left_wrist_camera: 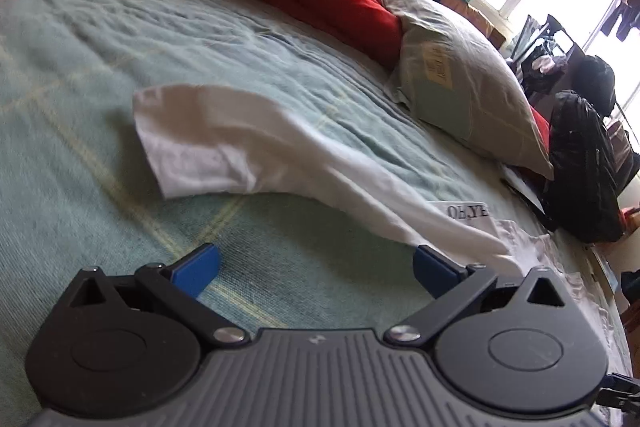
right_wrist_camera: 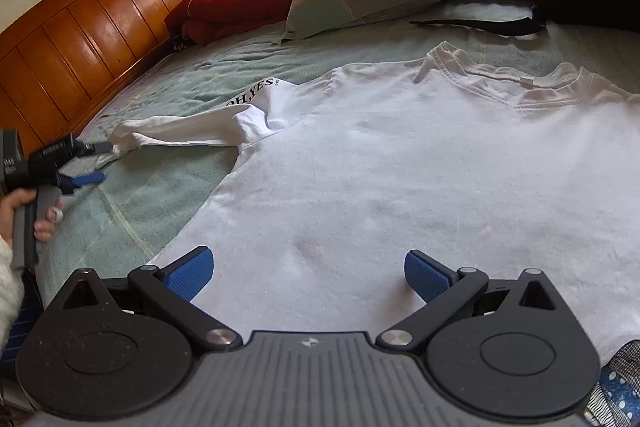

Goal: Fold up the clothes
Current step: 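Move the left gripper to the cuff of the 'OH,YES!' sleeve, then close the left gripper on the sleeve cuff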

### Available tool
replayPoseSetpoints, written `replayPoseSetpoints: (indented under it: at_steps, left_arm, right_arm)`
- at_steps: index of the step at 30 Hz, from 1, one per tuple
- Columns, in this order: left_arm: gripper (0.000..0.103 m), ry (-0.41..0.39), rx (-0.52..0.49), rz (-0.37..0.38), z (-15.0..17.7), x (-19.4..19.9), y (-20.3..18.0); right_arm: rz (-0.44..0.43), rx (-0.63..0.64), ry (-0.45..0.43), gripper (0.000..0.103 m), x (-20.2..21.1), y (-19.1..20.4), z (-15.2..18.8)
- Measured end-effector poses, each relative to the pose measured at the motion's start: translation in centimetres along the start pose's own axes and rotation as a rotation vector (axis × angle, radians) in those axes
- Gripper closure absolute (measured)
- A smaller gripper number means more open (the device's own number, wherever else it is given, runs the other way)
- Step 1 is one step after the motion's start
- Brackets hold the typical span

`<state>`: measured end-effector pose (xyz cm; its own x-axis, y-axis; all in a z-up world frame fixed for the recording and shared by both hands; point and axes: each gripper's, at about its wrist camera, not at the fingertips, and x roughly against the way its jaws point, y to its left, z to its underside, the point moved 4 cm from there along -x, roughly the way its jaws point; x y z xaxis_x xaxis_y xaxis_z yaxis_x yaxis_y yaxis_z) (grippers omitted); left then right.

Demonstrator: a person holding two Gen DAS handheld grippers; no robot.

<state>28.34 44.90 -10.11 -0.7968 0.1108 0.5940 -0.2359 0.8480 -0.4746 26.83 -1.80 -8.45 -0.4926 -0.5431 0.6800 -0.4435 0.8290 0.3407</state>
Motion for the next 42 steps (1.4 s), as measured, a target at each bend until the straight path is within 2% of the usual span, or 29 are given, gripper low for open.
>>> replayPoseSetpoints:
  at_steps: [3,6,9,11,12,13,14,15,16,17,19,22,29,34,37,42]
  left_arm:
    - [0.001,-0.037,0.039,0.030,-0.4,-0.6,1.2]
    - [0.001,-0.097,0.122,0.065,-1.6,-1.1,3.2]
    - [0.007,-0.162,0.220,0.092,-2.3,-1.2,5.1]
    - [0.030,-0.196,0.264,0.067,-2.5,-1.1,6.2]
    - [0.035,-0.199,0.281,0.049,-2.5,-1.1,6.6]
    - [0.047,-0.203,0.297,0.030,-2.5,-1.1,7.0]
    - [0.058,-0.198,0.295,0.006,-2.5,-1.2,7.1]
    - [0.065,-0.193,0.294,-0.019,-2.5,-1.2,7.2]
    - [0.077,-0.187,0.294,-0.046,-2.6,-1.2,7.3]
    - [0.085,-0.183,0.295,-0.064,-2.7,-1.3,7.3]
    - [0.092,-0.181,0.267,-0.099,-3.0,-1.3,7.0]
    - [0.097,-0.185,0.221,-0.125,-3.9,-0.9,6.1]
    - [0.099,-0.235,0.125,-0.123,-5.2,2.9,5.1]
    - [0.099,-0.209,0.091,-0.136,-4.8,4.9,4.5]
    - [0.099,-0.195,0.101,-0.140,-4.5,5.7,4.7]
    - [0.099,-0.215,0.132,-0.144,-5.0,6.7,5.2]
  right_arm:
    - [-0.001,0.000,0.003,0.000,-0.1,0.0,0.1]
    - [0.004,-0.004,0.004,0.000,-0.3,-0.1,0.1]
    - [0.010,0.001,0.007,0.000,-0.5,-0.1,0.2]
    - [0.016,0.010,0.007,0.000,-0.5,-0.1,0.2]
    - [0.018,0.011,0.006,0.000,-0.6,-0.1,0.2]
    - [0.020,0.012,0.005,0.000,-0.6,-0.1,0.2]
    - [0.022,0.013,0.004,0.000,-0.6,-0.1,0.3]
    - [0.023,0.015,0.003,0.000,-0.6,-0.1,0.3]
    - [0.025,0.016,0.003,0.000,-0.6,-0.1,0.3]
    - [0.026,0.018,0.003,0.000,-0.6,-0.1,0.3]
    - [0.029,0.021,0.003,0.000,-0.6,0.0,0.3]
    - [0.031,0.020,0.002,0.000,-0.4,-0.1,0.3]
    - [0.033,0.023,0.000,0.000,-0.1,0.0,0.1]
    - [0.024,0.030,0.003,0.000,-0.2,0.4,0.2]
    - [0.024,0.033,0.006,0.000,-0.2,0.5,0.2]
    - [0.025,0.036,0.008,0.000,-0.1,0.7,0.3]
